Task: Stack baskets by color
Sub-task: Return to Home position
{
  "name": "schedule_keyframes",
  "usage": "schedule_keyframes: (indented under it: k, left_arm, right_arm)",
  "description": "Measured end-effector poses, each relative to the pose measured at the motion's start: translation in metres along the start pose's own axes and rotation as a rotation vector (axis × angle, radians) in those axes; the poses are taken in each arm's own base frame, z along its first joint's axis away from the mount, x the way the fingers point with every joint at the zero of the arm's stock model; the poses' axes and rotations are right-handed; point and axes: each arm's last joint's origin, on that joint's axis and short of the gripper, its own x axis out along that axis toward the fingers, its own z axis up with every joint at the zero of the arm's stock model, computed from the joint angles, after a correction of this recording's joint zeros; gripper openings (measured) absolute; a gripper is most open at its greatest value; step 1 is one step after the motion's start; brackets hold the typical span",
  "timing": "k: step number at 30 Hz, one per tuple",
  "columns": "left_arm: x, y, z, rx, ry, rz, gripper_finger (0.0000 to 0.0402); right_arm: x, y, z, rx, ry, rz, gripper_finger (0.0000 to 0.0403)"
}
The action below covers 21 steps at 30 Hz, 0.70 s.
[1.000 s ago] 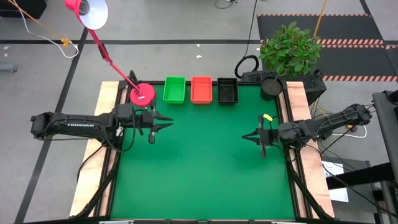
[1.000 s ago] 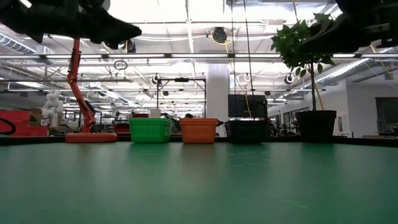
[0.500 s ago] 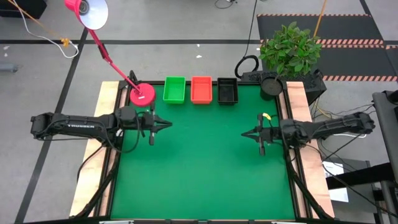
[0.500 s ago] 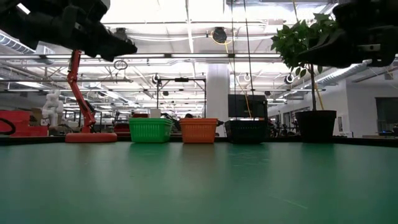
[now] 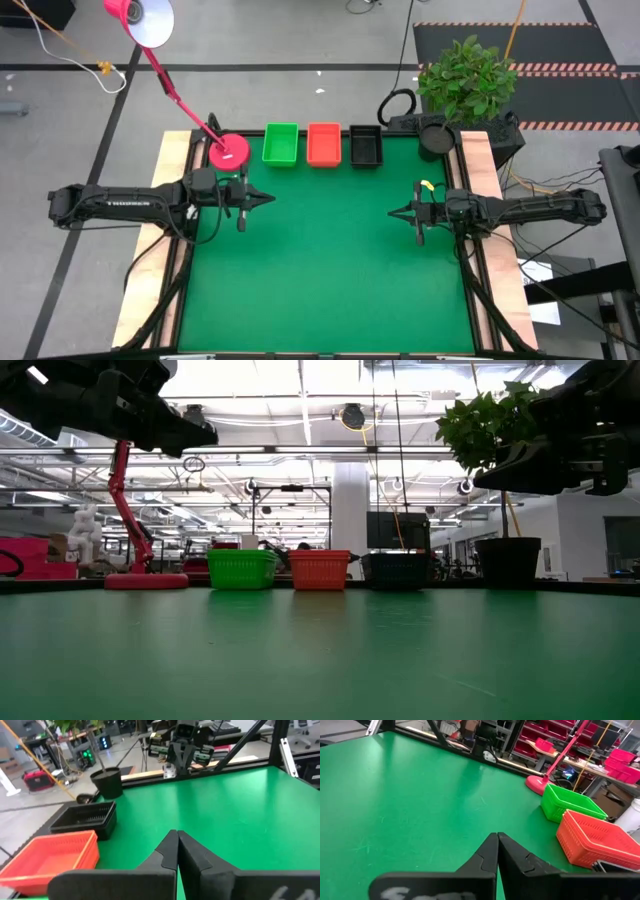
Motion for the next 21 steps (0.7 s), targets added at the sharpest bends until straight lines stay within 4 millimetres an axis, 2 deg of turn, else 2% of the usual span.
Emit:
schedule_keyframes:
  k: [7, 14, 21]
  left_arm:
    - [-0.001, -0.001, -0.006, -0.005, 0.005, -0.021, 0.0002]
    - [-0.007, -0.006, -0.028, -0.052, -0.07, 0.003, 0.0001]
    - [-0.019, -0.011, -0.037, -0.076, -0.127, 0.007, 0.0001]
  right_arm:
    - [0.0, 0.001, -0.007, 0.002, 0.006, -0.01, 0.0]
    - [-0.003, 0.0, -0.004, 0.013, -0.036, -0.022, 0.0]
    - [-0.007, -0.002, 0.0, 0.012, -0.083, -0.037, 0.0]
